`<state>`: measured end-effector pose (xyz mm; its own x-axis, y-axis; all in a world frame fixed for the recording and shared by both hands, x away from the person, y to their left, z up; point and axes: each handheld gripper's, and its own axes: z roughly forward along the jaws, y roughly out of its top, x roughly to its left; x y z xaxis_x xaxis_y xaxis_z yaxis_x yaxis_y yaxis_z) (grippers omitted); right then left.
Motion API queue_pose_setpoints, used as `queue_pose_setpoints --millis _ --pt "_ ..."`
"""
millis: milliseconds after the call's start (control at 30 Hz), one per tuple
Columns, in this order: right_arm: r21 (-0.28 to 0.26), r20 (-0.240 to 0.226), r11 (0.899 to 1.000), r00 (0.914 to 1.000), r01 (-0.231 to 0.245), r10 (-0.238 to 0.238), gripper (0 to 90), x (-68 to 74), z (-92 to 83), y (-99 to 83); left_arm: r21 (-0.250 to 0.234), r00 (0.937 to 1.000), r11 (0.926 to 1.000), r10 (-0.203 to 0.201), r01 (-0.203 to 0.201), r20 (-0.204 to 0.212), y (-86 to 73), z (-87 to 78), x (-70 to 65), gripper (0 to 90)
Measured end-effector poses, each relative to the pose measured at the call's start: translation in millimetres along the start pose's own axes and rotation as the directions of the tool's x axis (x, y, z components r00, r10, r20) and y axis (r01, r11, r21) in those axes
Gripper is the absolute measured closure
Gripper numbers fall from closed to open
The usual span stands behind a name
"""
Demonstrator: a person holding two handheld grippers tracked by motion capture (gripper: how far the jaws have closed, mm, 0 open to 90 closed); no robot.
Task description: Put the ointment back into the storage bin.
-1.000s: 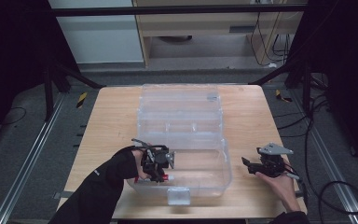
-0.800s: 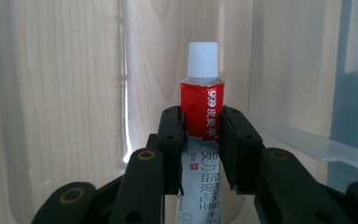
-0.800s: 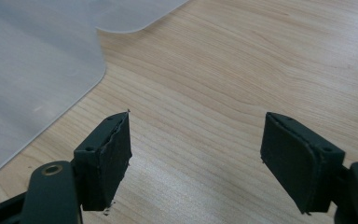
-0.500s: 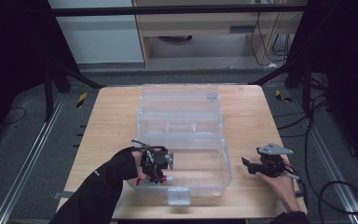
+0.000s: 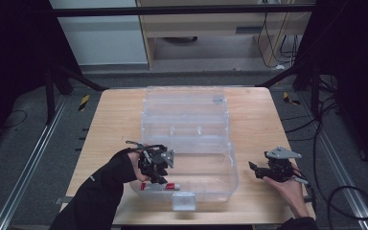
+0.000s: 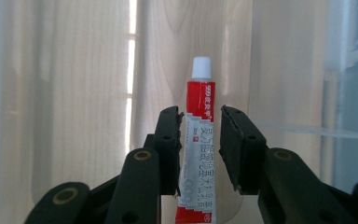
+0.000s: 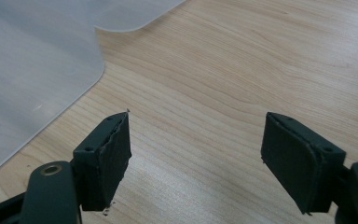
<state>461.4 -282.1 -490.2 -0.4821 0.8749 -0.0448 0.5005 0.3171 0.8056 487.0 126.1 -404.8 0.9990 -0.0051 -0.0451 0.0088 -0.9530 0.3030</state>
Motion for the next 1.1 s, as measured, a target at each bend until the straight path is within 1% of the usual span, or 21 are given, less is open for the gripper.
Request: queue_pose_setpoints --millis 33,100,167,200,300,367,500,600,633,667,700,733,767,800,867,900,967,1000,1033,1067,1100 --pt "0.000 0.000 1.000 1.0000 -0.004 0.004 24.1 0.1 -0.3 0.1 -0.017 0.9998 0.9997 -0.019 0.019 0.003 -1.0 -3.6 -0.9 66.7" --pt "-0.003 0.002 1.000 1.0000 -0.001 0.001 24.2 -0.6 -0.3 0.0 -0.047 0.9998 0.9988 -0.018 0.017 -0.011 -2.5 -11.1 -1.9 66.2" --pt "-0.001 0.001 1.000 1.0000 -0.007 0.007 24.2 -0.5 -0.8 0.1 -0.087 0.9995 0.9958 -0.027 0.026 -0.014 -4.7 -18.5 -3.5 65.2" --pt "-0.001 0.001 1.000 1.0000 -0.009 0.009 24.1 -0.5 -0.9 0.1 -0.113 0.9991 0.9929 -0.040 0.037 -0.017 -6.0 -21.6 -5.4 65.1" --pt "-0.001 -0.001 1.000 0.9999 -0.014 0.014 23.9 -0.7 -1.4 0.1 -0.168 0.9983 0.9848 -0.049 0.043 -0.033 -10.6 -31.1 -9.2 63.8" --pt "-0.005 0.004 1.000 1.0000 -0.008 0.008 23.7 -1.7 -1.3 0.1 -0.199 0.9971 0.9789 -0.058 0.048 -0.049 -14.0 -37.3 -11.0 63.1" --pt "-0.008 0.002 1.000 0.9996 -0.029 0.029 23.4 -1.8 -2.2 0.3 -0.259 0.9916 0.9625 -0.105 0.081 -0.077 -22.9 -47.6 -13.7 63.3" --pt "-0.010 0.004 0.999 0.9993 -0.037 0.037 23.2 -2.5 -2.8 0.4 -0.302 0.9830 0.9464 -0.152 0.115 -0.103 -31.7 -53.6 -15.3 62.8" --pt "-0.009 0.001 0.999 0.9989 -0.048 0.048 23.2 -2.5 -3.4 0.6 -0.314 0.9798 0.9412 -0.167 0.125 -0.110 -33.7 -54.5 -15.9 63.1" --pt "-0.008 0.000 0.999 0.9986 -0.053 0.053 23.2 -2.5 -3.6 0.6 -0.328 0.9759 0.9347 -0.184 0.136 -0.118 -37.4 -56.6 -16.5 63.6" --pt "-0.011 -0.001 0.998 0.9985 -0.055 0.055 23.2 -2.9 -3.6 0.4 -0.338 0.9729 0.9301 -0.195 0.143 -0.125 -40.5 -58.6 -17.1 64.1" --pt "-0.010 -0.001 0.998 0.9983 -0.059 0.059 23.1 -3.2 -3.6 0.3 -0.351 0.9690 0.9235 -0.211 0.155 -0.128 -43.7 -60.8 -17.8 65.0" --pt "-0.009 -0.005 0.998 0.9977 -0.068 0.068 23.1 -3.1 -4.0 0.0 -0.354 0.9670 0.9215 -0.218 0.160 -0.131 -46.2 -63.1 -18.0 65.2" --pt "-0.009 -0.007 0.998 0.9976 -0.070 0.070 23.1 -3.2 -4.2 0.0 -0.369 0.9625 0.9132 -0.236 0.172 -0.134 -49.7 -65.4 -18.6 66.0" --pt "-0.010 -0.004 0.997 0.9973 -0.074 0.074 22.8 -3.9 -4.3 -0.5 -0.392 0.9513 0.8990 -0.271 0.195 -0.147 -56.4 -69.8 -20.0 68.4" --pt "-0.011 -0.005 0.997 0.9971 -0.076 0.075 22.8 -4.2 -4.4 -0.5 -0.402 0.9467 0.8926 -0.284 0.203 -0.152 -60.1 -72.0 -20.3 69.1" --pt "-0.010 -0.004 0.997 0.9967 -0.081 0.081 22.7 -4.4 -4.9 -0.6 -0.431 0.9308 0.8727 -0.326 0.229 -0.166 -67.8 -75.9 -21.7 71.7" --pt "-0.008 -0.007 0.996 0.9961 -0.088 0.088 22.6 -4.1 -5.5 -0.3 -0.450 0.9219 0.8590 -0.349 0.244 -0.168 -71.9 -77.8 -22.4 72.7" --pt "-0.008 -0.007 0.996 0.9959 -0.090 0.090 22.5 -4.2 -5.6 -0.4 -0.479 0.9102 0.8368 -0.381 0.265 -0.162 -75.9 -78.7 -23.3 73.8" --pt "-0.007 -0.007 0.996 0.9957 -0.092 0.092 22.4 -4.2 -5.8 -0.4 -0.493 0.8993 0.8255 -0.402 0.275 -0.172 -80.4 -80.4 -23.7 74.8" --pt "-0.008 -0.007 0.996 0.9957 -0.092 0.092 22.4 -4.7 -5.8 -0.4 -0.511 0.8869 0.8107 -0.426 0.286 -0.179 -85.0 -81.5 -24.4 75.3"
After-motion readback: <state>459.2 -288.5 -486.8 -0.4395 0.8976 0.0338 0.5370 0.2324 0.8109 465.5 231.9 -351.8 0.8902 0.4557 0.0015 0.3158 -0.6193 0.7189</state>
